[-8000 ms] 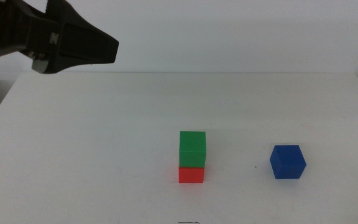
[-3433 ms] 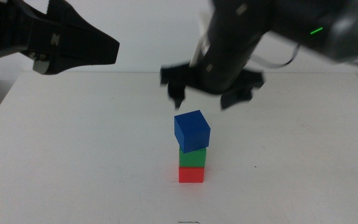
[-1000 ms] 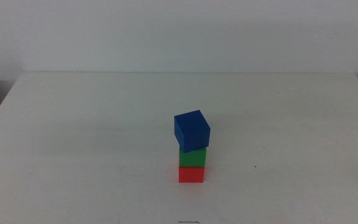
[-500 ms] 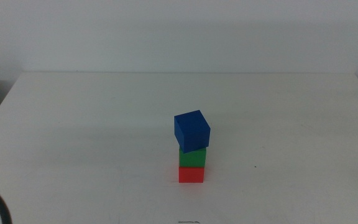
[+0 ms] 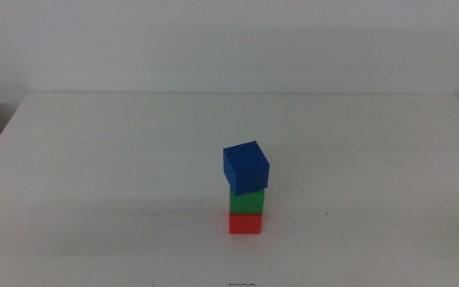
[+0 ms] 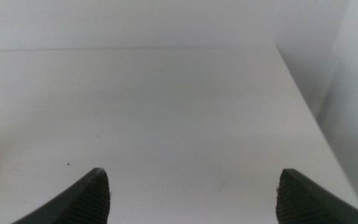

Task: Stack red cubes first, then green, then blue cubes in a specific spot.

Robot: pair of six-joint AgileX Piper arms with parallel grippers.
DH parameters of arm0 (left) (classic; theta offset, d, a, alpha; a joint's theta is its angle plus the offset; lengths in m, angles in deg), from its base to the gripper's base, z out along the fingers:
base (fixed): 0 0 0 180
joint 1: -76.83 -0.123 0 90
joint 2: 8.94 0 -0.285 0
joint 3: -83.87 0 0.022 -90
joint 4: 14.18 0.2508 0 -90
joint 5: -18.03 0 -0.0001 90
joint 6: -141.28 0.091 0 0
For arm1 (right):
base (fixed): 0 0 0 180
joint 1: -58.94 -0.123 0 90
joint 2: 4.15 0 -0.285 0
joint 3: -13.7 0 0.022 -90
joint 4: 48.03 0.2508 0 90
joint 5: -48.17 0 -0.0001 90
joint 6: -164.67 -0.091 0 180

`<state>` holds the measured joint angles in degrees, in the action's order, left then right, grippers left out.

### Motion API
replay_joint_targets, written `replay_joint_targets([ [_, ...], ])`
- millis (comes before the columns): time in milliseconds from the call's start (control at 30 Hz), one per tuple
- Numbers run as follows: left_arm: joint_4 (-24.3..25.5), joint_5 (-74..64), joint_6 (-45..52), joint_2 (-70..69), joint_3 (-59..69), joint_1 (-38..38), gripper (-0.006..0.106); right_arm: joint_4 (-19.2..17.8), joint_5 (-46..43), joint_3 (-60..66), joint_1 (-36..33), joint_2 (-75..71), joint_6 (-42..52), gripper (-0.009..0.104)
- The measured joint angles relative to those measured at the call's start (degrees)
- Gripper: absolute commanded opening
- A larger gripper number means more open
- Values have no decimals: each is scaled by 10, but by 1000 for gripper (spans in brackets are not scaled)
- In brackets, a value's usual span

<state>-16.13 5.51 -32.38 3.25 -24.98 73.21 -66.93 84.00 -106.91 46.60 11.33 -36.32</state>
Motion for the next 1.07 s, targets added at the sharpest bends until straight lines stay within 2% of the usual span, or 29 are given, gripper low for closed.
replay_joint_targets([
  [100,0,13,0,-5,8,0,94,40,-21,32,42,-21,0,85],
  [200,0,41,0,-6,18,0,94,60,-56,65,69,-38,0,85],
  [433,0,101,0,-6,58,0,94,53,-201,145,88,-82,0,85],
  [533,0,102,-1,-6,73,0,94,50,-237,176,88,-82,0,85],
  [1067,0,97,-2,-51,78,0,94,50,-202,195,88,-82,0,85],
])
